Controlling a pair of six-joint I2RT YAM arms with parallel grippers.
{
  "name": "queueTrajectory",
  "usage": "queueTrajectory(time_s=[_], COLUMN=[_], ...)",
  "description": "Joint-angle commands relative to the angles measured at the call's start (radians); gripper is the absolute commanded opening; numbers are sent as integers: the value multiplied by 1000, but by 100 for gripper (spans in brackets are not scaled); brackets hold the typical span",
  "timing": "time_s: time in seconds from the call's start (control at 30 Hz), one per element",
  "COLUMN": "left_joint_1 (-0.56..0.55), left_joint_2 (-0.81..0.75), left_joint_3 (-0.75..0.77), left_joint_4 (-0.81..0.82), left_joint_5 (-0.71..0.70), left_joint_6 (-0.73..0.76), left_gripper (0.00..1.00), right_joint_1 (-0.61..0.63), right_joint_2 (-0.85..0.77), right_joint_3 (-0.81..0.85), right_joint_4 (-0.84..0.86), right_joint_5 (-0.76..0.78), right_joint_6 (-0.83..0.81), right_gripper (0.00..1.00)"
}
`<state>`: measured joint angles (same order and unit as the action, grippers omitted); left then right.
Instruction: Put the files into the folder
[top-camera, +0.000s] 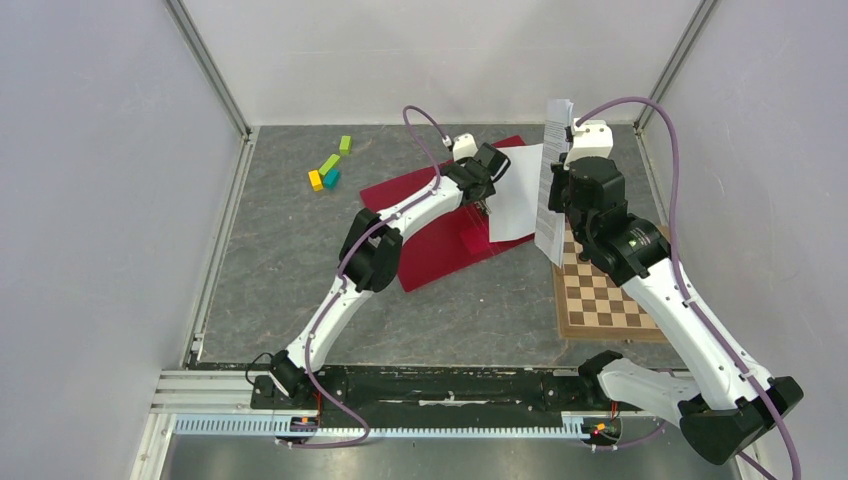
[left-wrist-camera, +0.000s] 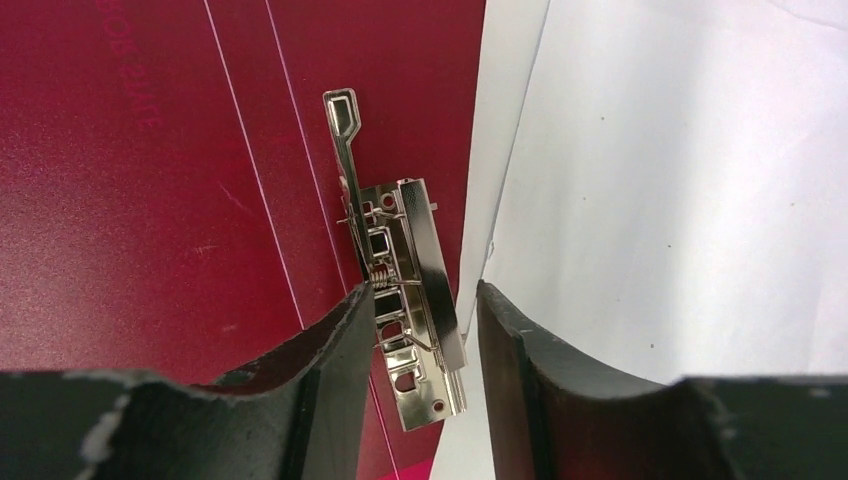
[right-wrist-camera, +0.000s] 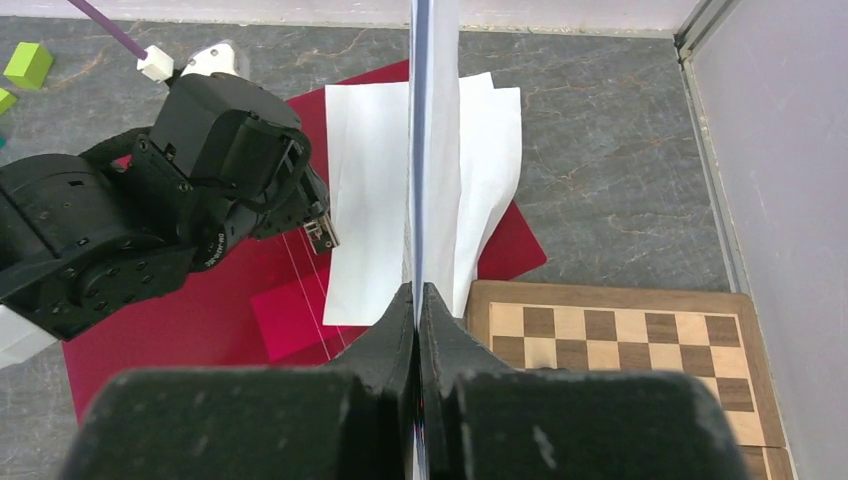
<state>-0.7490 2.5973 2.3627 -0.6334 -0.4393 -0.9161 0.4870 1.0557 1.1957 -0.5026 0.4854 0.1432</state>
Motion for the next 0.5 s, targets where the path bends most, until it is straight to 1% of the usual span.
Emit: queueTrajectory(time_s=[0.0,0.3,0.47], left_joint_1=[-3,-6,-6], left_joint_2=[22,45,49], left_joint_3=[54,56,51], left_joint_4=[40,34,27], left_joint_5=[-61,-55,-55], left_joint_6=[-45,-52,-41], left_gripper=[47,35,26], right_joint_1=[-1,-1,-1], right_joint_2=[-18,-16,-19], right_joint_3=[-4,-1,-1], right_joint_4=[32,35,36], right_joint_5=[-23,-30,-36], right_joint_6=[9,10,11], right_gripper=[0,0,0])
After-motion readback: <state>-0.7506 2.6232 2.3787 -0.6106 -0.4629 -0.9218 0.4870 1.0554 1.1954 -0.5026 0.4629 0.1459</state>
